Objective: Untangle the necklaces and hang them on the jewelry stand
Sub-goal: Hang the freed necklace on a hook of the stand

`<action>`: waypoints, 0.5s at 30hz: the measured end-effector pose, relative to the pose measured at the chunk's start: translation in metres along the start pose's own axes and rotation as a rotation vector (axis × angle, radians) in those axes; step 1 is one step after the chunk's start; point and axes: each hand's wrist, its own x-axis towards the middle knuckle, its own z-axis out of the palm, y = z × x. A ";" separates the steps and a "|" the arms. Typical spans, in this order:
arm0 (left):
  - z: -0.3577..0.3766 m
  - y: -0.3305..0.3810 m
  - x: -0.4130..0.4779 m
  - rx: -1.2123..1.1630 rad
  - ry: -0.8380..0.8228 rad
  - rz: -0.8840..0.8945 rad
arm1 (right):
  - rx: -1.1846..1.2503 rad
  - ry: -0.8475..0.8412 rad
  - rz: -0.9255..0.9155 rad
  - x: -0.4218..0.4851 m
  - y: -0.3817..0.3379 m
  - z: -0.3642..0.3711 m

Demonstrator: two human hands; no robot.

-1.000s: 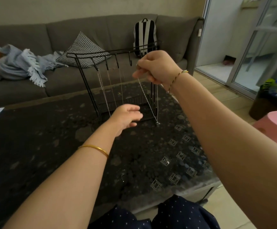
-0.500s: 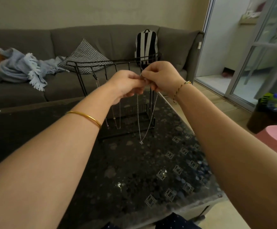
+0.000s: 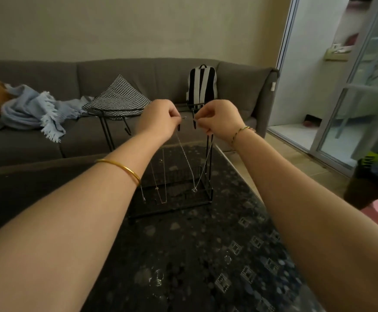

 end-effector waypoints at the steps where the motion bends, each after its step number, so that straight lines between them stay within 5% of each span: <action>1: 0.002 -0.001 0.002 0.052 0.032 -0.005 | -0.038 0.024 -0.012 0.004 0.000 0.002; 8: 0.019 -0.014 0.012 0.257 0.163 -0.012 | -0.343 0.030 0.023 0.027 0.004 0.020; 15: 0.024 -0.018 0.012 0.428 0.169 0.006 | -0.376 0.102 0.076 0.022 0.022 0.037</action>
